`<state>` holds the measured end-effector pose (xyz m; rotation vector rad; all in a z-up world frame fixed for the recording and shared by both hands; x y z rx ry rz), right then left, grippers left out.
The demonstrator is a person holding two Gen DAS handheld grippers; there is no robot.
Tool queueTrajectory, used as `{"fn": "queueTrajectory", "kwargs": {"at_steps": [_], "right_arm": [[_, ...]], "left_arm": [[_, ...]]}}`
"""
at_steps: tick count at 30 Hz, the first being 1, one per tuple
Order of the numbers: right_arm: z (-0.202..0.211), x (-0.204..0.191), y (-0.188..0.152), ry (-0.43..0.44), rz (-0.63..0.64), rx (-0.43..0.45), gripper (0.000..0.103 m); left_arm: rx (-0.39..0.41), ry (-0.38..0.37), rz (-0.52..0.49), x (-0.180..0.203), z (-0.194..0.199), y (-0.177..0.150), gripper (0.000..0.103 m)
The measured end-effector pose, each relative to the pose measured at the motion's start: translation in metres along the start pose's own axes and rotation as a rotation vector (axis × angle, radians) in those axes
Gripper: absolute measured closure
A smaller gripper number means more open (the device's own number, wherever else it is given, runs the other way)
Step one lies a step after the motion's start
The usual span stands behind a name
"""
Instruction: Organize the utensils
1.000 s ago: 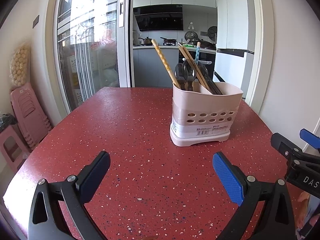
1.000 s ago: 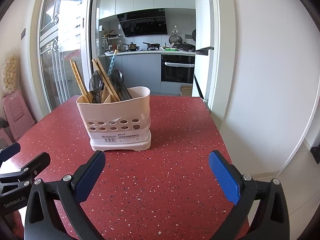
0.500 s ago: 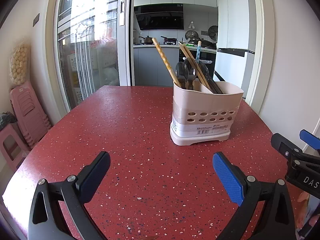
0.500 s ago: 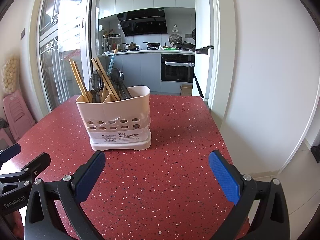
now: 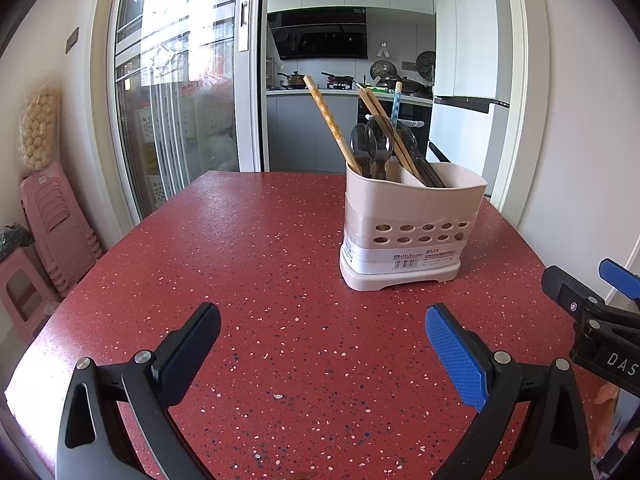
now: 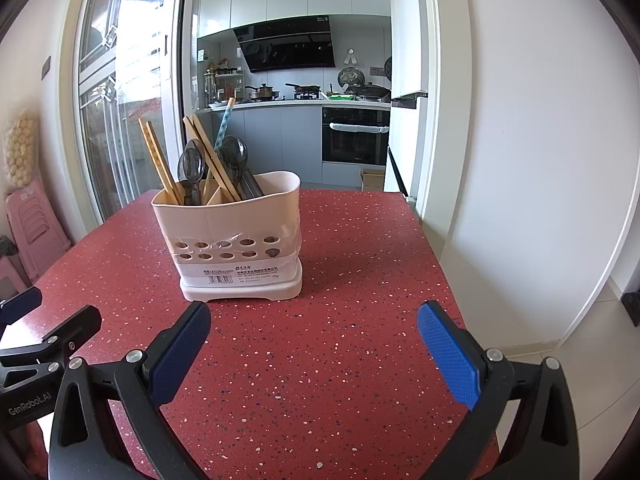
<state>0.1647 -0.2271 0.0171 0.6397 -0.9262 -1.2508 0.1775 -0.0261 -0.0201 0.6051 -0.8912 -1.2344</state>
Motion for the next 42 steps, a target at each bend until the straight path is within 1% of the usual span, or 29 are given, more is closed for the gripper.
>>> {"fn": "queueTrajectory", "kwargs": {"at_steps": [27, 42], "right_arm": [[0.0008, -0.0007, -0.0003, -0.002, -0.001, 0.000, 0.000], [0.0012, -0.0012, 0.0002, -0.001, -0.001, 0.001, 0.000]], "left_arm": [[-0.009, 0.005, 0.010, -0.0027, -0.0023, -0.0018, 0.000], [-0.018, 0.020, 0.002, -0.0042, -0.0051, -0.0037, 0.000]]}}
Point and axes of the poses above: each gripper's, at about its wrist camera, not at the fingertips, and z roughly against the way its jaws point, x to its right, y to its top, the point moved 7 cm from there along -z, roughly the way its jaws point, and after that the axes turned 15 degrees about z, right-handed, at the moved point
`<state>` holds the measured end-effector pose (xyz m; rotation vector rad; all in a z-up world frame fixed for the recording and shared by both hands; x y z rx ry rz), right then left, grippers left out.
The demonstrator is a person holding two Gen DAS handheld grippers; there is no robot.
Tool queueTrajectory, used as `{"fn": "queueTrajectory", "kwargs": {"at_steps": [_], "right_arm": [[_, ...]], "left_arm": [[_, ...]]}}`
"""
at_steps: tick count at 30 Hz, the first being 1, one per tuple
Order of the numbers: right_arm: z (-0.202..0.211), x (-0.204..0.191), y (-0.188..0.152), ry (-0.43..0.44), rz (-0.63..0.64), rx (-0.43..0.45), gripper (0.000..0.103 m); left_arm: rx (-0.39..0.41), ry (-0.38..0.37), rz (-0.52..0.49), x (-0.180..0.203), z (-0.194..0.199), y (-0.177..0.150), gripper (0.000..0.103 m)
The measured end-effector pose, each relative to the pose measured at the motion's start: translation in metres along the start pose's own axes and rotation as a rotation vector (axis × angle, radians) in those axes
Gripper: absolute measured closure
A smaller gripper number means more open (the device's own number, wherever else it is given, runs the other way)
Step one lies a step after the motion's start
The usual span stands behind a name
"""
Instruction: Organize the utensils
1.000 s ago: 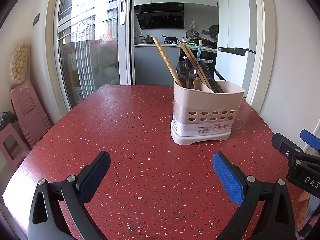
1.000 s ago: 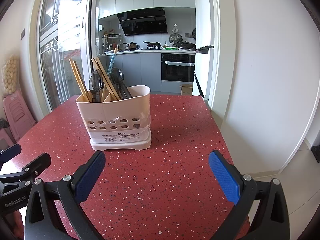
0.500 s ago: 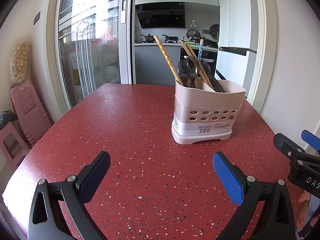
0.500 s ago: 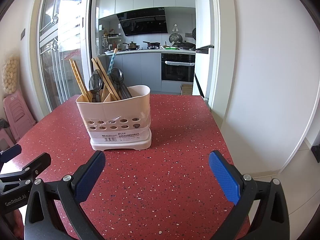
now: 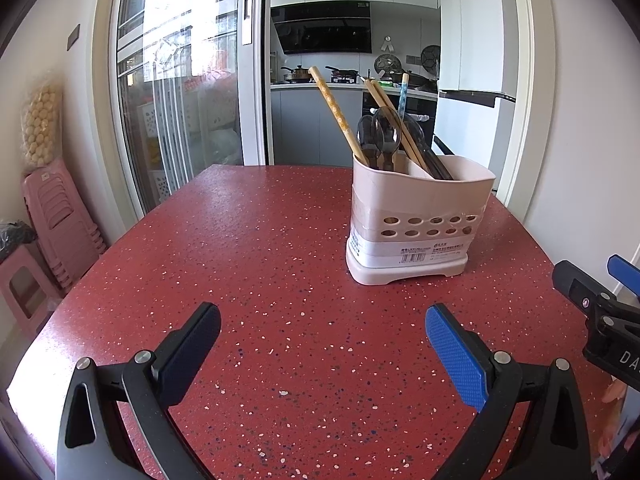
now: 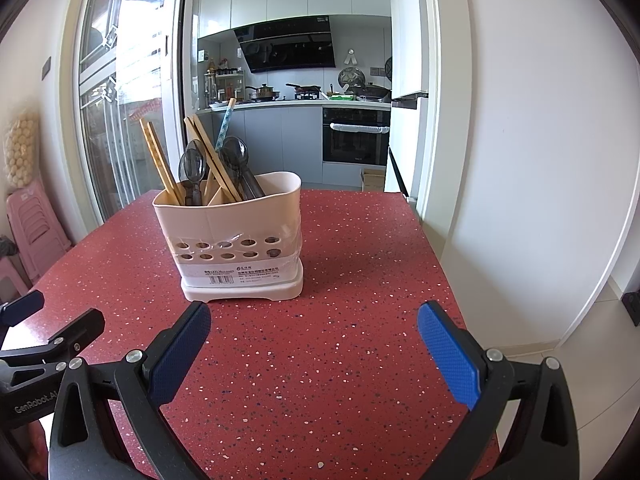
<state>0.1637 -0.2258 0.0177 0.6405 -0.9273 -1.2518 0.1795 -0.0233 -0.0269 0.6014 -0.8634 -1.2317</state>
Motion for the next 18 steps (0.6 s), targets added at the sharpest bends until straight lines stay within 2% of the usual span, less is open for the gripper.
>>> {"fn": "queueTrajectory", "kwargs": {"at_steps": [18], "right_arm": [[0.0011, -0.0009, 0.0008, 0.000, 0.000, 0.000, 0.000]], "left_arm": [[-0.015, -0.025, 0.008, 0.0005, 0.0004, -0.0004, 0.000]]}}
Point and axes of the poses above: each gripper's, at about its wrist camera, not at the fingertips, and z roughly against the way its jaws point, x to its right, y to its top, the point moved 7 cm from there along -z, roughly the way its jaws point, and after that the axes turned 15 degrees about z, right-handed, at the moved point
